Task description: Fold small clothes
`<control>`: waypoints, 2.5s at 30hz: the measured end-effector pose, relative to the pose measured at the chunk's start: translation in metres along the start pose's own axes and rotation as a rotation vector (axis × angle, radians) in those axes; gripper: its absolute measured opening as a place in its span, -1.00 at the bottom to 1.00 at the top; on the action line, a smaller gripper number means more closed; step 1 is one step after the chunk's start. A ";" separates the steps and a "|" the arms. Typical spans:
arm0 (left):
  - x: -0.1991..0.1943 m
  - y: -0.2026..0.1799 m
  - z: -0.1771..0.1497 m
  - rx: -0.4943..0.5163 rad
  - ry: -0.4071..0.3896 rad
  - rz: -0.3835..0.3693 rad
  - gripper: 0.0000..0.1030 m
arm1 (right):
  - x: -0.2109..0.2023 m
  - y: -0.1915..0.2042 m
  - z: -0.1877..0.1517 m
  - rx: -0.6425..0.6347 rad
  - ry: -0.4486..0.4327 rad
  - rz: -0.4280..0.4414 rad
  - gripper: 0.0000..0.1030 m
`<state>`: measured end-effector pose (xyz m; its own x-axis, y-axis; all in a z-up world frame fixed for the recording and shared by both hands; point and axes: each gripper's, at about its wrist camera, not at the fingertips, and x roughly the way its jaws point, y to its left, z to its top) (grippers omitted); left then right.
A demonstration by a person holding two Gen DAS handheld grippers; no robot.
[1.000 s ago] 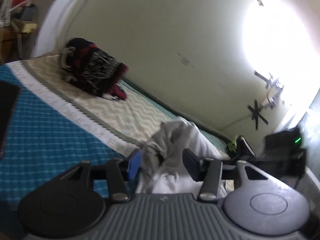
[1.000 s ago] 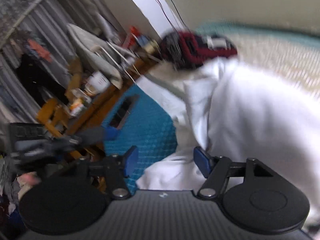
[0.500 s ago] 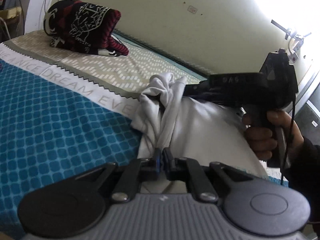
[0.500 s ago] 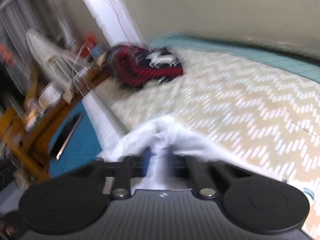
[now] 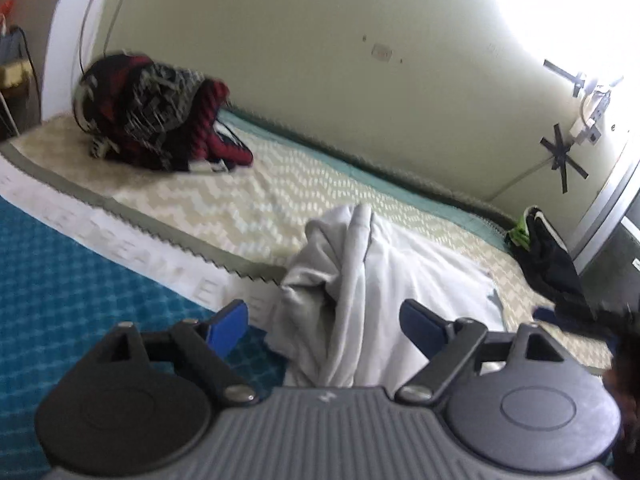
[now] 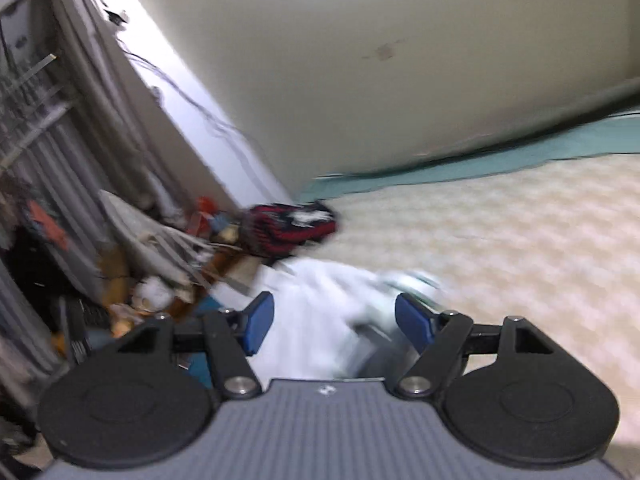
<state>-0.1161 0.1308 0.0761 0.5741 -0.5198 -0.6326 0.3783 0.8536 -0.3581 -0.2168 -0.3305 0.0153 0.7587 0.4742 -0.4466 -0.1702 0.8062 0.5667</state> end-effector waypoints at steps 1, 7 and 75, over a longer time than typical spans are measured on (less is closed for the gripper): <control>0.007 -0.001 -0.003 -0.005 0.013 -0.001 0.67 | -0.004 -0.004 -0.007 0.023 0.007 -0.002 0.39; 0.018 -0.001 -0.017 -0.018 0.054 -0.029 0.89 | 0.029 -0.004 -0.031 0.045 0.143 0.034 0.38; 0.173 -0.304 -0.059 0.558 -0.028 0.023 0.97 | -0.122 -0.089 -0.046 0.118 -0.357 -0.724 0.19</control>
<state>-0.1749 -0.2171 0.0349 0.6031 -0.5082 -0.6148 0.6881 0.7214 0.0787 -0.3229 -0.4434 -0.0128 0.8133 -0.3072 -0.4941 0.4914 0.8174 0.3006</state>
